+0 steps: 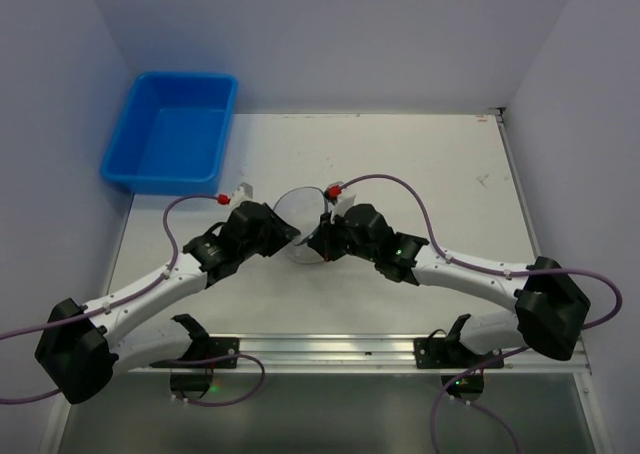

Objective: Unzip the laundry bag and remove the bra

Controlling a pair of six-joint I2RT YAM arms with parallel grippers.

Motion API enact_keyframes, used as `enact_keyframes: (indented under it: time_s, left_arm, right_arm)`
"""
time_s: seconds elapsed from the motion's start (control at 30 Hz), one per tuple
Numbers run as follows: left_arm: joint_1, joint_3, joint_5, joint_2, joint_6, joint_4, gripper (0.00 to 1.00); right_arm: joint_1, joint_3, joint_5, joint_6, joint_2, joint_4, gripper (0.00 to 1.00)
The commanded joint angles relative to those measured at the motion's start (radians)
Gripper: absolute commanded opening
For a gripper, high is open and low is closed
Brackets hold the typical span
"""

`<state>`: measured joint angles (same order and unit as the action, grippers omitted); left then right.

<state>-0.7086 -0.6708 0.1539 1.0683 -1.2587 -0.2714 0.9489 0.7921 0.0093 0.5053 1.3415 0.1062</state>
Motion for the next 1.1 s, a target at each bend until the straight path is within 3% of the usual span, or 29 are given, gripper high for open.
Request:
enact_keyframes:
  time_s: [0.0,0.13,0.27,0.37,0.43,0.57,0.7,0.93,1.07]
  left_arm:
    - [-0.003,0.0,0.064,0.028,0.022,0.073,0.28]
    - [0.001,-0.021,0.07,0.062,0.094,0.096,0.0]
    - [0.024,-0.041,0.036,0.091,0.098,0.109,0.0]
    - [0.024,-0.046,0.062,0.053,0.076,0.058,0.07]
    - [0.034,-0.021,0.087,-0.002,0.079,0.04,0.0]
    - [0.08,0.004,0.079,-0.042,0.114,0.054,0.0]
    - [0.109,-0.029,0.059,-0.008,0.205,0.041,0.0]
    - [0.15,-0.001,-0.002,0.012,0.343,0.067,0.0]
    - [0.166,-0.016,-0.039,0.036,0.423,0.104,0.0]
  right_arm:
    - [0.007,-0.017,0.038,0.012,-0.041,0.035,0.0]
    - [0.007,-0.059,0.055,0.013,-0.088,0.013,0.0]
    - [0.007,-0.091,0.067,0.027,-0.119,0.007,0.0]
    - [0.007,-0.097,0.075,0.045,-0.114,0.012,0.0]
    - [0.007,-0.1,0.077,0.059,-0.102,0.029,0.0]
    - [0.007,-0.103,0.067,0.078,-0.094,0.044,0.0]
    - [-0.009,-0.145,0.167,0.05,-0.151,-0.028,0.0]
    - [-0.249,-0.226,0.155,0.02,-0.314,-0.157,0.0]
    - [-0.265,-0.189,0.103,-0.022,-0.315,-0.2,0.0]
